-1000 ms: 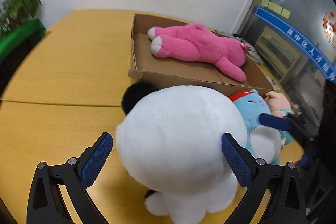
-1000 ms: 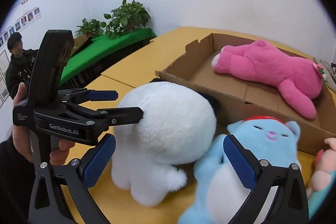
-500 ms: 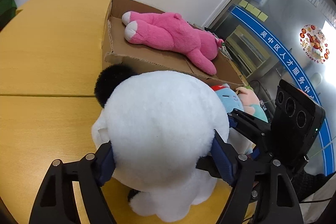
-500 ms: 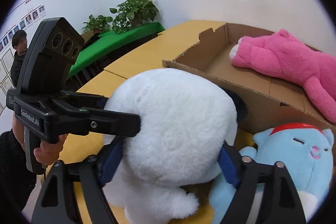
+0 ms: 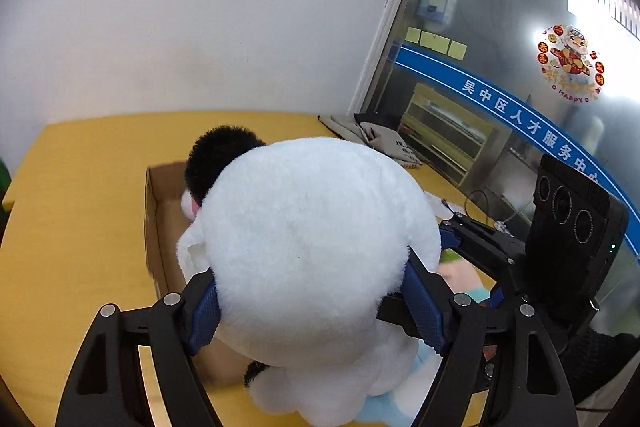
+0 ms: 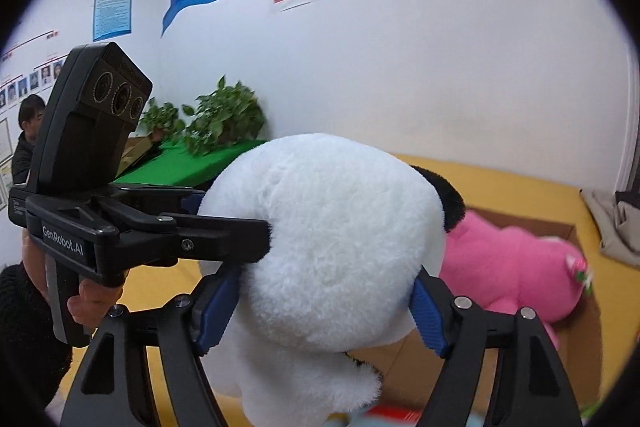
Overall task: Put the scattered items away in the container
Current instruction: 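Lift the panda, lower it beside the pink bear, open both grippers, then move both grippers to the light-blue plush with red headband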
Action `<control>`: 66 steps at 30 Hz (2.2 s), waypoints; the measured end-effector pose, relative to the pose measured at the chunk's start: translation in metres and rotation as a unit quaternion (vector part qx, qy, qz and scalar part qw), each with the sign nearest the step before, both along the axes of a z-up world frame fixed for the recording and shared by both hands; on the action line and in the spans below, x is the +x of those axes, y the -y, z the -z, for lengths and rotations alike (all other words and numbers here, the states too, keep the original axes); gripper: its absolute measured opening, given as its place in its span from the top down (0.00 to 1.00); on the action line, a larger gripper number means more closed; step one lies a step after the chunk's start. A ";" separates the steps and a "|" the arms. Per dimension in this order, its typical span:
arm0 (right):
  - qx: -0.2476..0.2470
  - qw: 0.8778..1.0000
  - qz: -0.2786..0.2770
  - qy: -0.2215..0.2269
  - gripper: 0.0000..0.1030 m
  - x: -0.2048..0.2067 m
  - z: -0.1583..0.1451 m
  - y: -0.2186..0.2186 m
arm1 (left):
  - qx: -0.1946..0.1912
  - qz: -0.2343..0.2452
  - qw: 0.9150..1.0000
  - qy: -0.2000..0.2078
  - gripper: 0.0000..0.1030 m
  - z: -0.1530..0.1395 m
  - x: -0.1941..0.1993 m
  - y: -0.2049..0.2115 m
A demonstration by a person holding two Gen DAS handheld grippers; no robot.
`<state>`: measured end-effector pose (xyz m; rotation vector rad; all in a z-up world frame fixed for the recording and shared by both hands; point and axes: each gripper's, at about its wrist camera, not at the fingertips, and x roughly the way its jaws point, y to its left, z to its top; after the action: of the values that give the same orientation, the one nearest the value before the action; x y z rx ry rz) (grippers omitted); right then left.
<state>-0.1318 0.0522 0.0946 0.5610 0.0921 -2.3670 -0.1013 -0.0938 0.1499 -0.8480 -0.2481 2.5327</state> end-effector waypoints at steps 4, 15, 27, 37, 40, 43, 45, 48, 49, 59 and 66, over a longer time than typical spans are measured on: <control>-0.011 1.000 0.023 0.005 0.26 -0.044 0.007 0.007 | -0.005 -0.007 1.000 0.028 0.20 0.012 -0.051 0.016; 0.053 0.978 0.043 0.198 0.27 -0.113 0.112 0.056 | -0.048 -0.068 0.985 0.153 0.11 0.121 -0.091 0.042; 0.026 0.980 0.083 0.176 0.00 -0.045 0.079 -0.013 | -0.101 -0.131 0.984 0.073 0.06 0.074 -0.015 0.013; 0.017 0.976 0.154 0.154 0.00 0.012 0.070 -0.115 | -0.073 -0.140 0.987 0.034 0.01 0.068 0.077 -0.045; 0.036 0.972 0.173 0.152 0.00 0.030 0.076 -0.129 | -0.070 -0.148 0.986 0.027 0.01 0.073 0.093 -0.066; 0.051 0.972 0.178 0.147 0.00 0.048 0.074 -0.138 | -0.056 -0.148 0.987 0.035 0.01 0.080 0.105 -0.081; 0.056 0.973 0.175 0.143 0.00 0.051 0.073 -0.137 | -0.042 -0.143 0.988 0.042 0.01 0.083 0.115 -0.089; 0.060 0.974 0.170 0.136 0.00 0.062 0.071 -0.141 | -0.037 -0.148 0.987 0.048 0.02 0.087 0.126 -0.096; 0.060 0.974 0.171 0.136 0.00 0.065 0.070 -0.141 | -0.035 -0.151 0.987 0.050 0.01 0.089 0.129 -0.098; 0.059 0.978 0.154 0.126 0.00 0.087 0.070 -0.145 | -0.009 -0.137 0.988 0.069 0.02 0.097 0.137 -0.109; 0.065 0.977 0.149 0.135 0.00 0.084 0.076 -0.146 | 0.005 -0.124 0.989 0.077 0.02 0.099 0.131 -0.110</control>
<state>-0.0478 0.1980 0.0188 1.0176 0.0419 -2.5577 0.0293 0.0158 0.0507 -1.0697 -0.4410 2.6922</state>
